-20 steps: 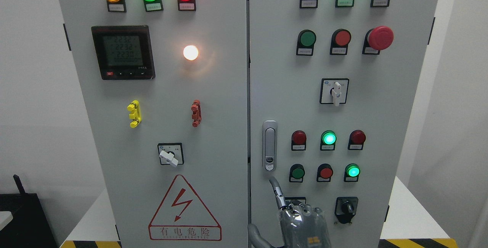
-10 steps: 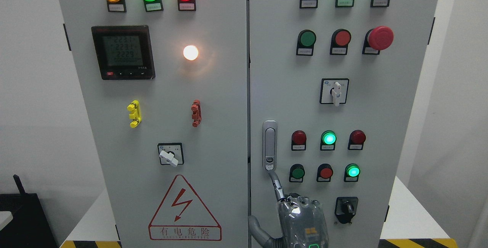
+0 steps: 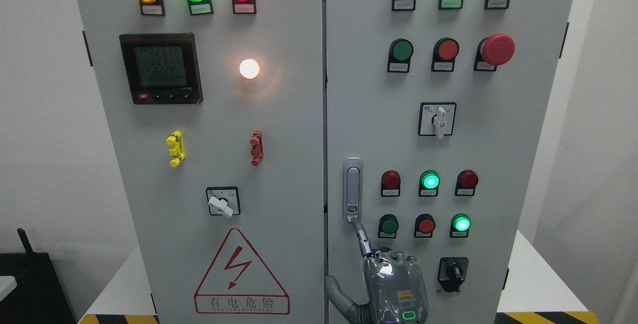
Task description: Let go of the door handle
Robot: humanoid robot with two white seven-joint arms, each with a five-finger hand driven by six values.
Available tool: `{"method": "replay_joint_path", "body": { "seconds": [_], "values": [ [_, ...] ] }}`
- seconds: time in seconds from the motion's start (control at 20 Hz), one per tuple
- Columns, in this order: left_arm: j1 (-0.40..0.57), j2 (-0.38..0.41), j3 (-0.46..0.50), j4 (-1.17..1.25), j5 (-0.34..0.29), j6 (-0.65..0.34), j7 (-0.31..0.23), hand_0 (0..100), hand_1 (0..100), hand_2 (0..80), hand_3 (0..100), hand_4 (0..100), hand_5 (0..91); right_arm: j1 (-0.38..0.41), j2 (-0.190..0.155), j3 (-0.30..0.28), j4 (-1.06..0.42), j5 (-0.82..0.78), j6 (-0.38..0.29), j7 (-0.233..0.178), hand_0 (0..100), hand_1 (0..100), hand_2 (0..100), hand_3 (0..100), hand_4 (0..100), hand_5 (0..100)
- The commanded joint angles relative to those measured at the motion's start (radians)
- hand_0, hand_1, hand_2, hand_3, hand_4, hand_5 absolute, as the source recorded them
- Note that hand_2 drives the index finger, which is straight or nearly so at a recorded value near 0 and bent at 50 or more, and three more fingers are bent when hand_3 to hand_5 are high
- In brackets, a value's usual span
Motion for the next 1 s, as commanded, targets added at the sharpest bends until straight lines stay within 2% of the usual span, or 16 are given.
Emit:
{"method": "replay_joint_path", "body": {
  "seconds": [0.0,0.95],
  "values": [
    [-0.026,0.000,0.017,0.000,0.000,0.000,0.000,12,39,0.0,0,0,0.0,-0.011,0.001,-0.005,0.030,-0.001,0.005,-0.002,26,31,0,92,89,100],
    [-0.026,0.000,0.017,0.000,0.000,0.000,0.000,12,39,0.0,0,0,0.0,0.011,0.003,0.000,0.032,-0.004,0.025,0.000,27,31,0,94,89,100]
  ]
}}
